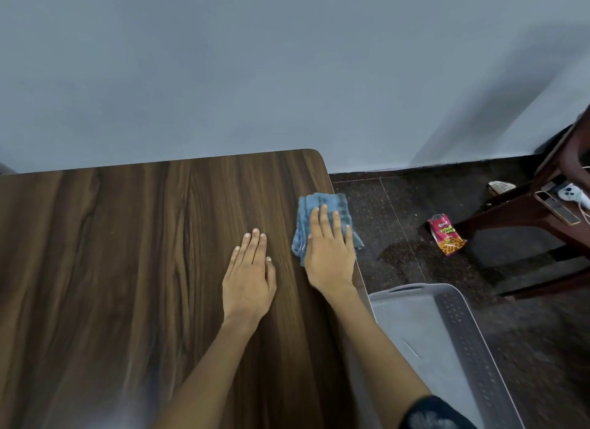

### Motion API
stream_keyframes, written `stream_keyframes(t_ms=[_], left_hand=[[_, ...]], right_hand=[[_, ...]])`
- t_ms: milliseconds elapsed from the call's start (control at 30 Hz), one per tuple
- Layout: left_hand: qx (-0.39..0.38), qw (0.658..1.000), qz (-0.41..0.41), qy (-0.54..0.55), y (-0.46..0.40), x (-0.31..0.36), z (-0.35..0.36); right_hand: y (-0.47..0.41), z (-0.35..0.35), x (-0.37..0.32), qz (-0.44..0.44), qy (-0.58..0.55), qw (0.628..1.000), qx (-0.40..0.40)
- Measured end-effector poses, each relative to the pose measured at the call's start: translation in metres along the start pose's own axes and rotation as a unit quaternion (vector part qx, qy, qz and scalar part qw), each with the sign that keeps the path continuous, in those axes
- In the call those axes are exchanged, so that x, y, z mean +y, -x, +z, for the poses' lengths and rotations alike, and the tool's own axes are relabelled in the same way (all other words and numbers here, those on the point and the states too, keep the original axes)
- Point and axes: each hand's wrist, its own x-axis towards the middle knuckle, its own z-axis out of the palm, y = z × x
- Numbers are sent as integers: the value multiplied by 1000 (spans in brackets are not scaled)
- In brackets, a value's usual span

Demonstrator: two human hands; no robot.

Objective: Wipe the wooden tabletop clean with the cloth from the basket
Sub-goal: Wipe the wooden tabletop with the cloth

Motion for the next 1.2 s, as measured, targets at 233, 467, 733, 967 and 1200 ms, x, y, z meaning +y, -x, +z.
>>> stream_keyframes(t_ms=[233,467,733,967,1200], left_hand=[[-5,1000,-2,-10,37,-4,-2],[-15,1000,-10,5,70,-3,-8],[-18,1000,-11,-6,119,-6,-11],[-23,1000,-14,-7,158,-11,-16],[-30,999,-19,-3,200,-12,-21]], right_hand=[[135,17,52,-107,15,993,-37],[66,3,46,27,-40,998,-31],[152,16,30,-171,48,983,-38],[202,21,67,-35,8,999,-8],[158,11,41,-37,23,998,-39]])
